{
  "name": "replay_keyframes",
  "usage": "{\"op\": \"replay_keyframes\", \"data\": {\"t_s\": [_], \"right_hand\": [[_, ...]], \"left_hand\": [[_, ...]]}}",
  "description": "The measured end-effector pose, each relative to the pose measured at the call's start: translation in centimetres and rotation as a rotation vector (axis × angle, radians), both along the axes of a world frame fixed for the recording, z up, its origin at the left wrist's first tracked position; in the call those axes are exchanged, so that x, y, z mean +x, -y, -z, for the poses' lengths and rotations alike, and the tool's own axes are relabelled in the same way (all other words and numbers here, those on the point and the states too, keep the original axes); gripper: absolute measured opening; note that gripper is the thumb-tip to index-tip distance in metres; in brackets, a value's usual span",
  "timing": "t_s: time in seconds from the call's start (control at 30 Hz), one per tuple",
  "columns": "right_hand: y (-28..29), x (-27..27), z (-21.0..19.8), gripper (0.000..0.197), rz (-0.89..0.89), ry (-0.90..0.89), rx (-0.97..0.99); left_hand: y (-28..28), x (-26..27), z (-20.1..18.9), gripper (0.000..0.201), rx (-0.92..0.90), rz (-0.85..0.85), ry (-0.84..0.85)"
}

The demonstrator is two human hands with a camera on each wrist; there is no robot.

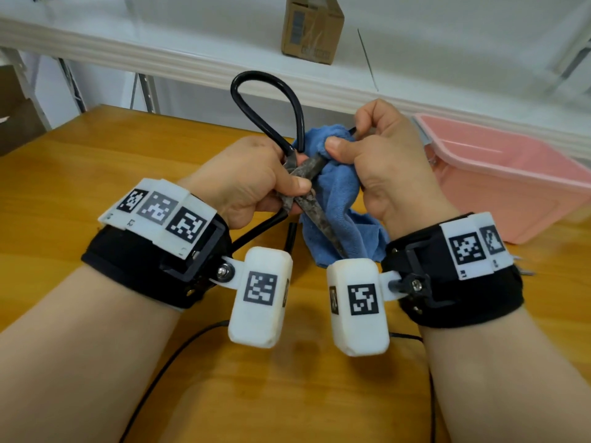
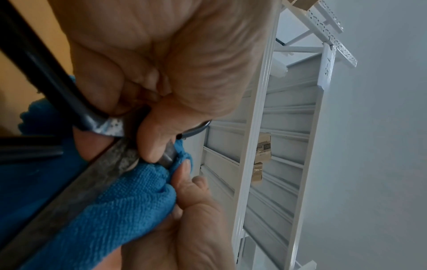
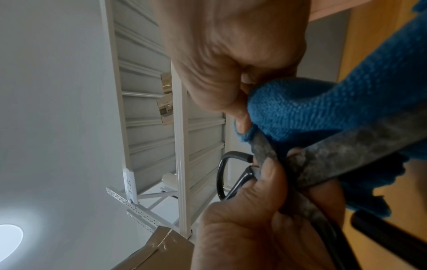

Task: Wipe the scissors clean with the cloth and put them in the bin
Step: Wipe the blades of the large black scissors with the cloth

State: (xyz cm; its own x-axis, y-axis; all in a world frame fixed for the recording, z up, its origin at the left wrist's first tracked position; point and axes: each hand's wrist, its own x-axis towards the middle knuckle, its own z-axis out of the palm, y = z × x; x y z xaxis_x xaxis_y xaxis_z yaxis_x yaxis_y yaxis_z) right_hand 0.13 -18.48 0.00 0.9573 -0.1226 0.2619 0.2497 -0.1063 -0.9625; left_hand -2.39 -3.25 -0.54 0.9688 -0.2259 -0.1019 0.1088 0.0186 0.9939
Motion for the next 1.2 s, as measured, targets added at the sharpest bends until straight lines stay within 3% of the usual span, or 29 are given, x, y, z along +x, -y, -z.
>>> {"op": "replay_keyframes", "data": {"t_s": [0.3,0.4,0.5,0.67,1.0,1.2], "right_hand": [[0.2,0.0,-0.1,0.036,0.104,0.048,-0.123],[-0.1,-0.4,-0.2,0.027,0.024,0.094,-0.18],[-0.1,-0.8,-0.4,0.037,-0.067,0.08,-0.212],[-0.2,-1.0,-0.4,0.039,0.029,0.155,-0.299],[0.3,-0.6,0.0,0.025,0.056,0.138,-0.265],[0.8,-0.4,-0.8,0.022,0.058,0.098,-0.054]], "left_hand": [[0.5,0.0,0.1,0.022,-0.019,0.016,-0.015],[0.0,0.2,0.2,0.022,-0.031,-0.022,-0.027],[-0.3,0.5,0.3,0.024,-0.036,-0.042,-0.027],[0.0,0.2,0.1,0.023,-0.031,-0.016,-0.012],[0.0,0.4,0.1,0.021,-0.054,-0.008,-0.025],[-0.7,0.7,0.2,0.022,-0.079,-0.021,-0.037]]}}
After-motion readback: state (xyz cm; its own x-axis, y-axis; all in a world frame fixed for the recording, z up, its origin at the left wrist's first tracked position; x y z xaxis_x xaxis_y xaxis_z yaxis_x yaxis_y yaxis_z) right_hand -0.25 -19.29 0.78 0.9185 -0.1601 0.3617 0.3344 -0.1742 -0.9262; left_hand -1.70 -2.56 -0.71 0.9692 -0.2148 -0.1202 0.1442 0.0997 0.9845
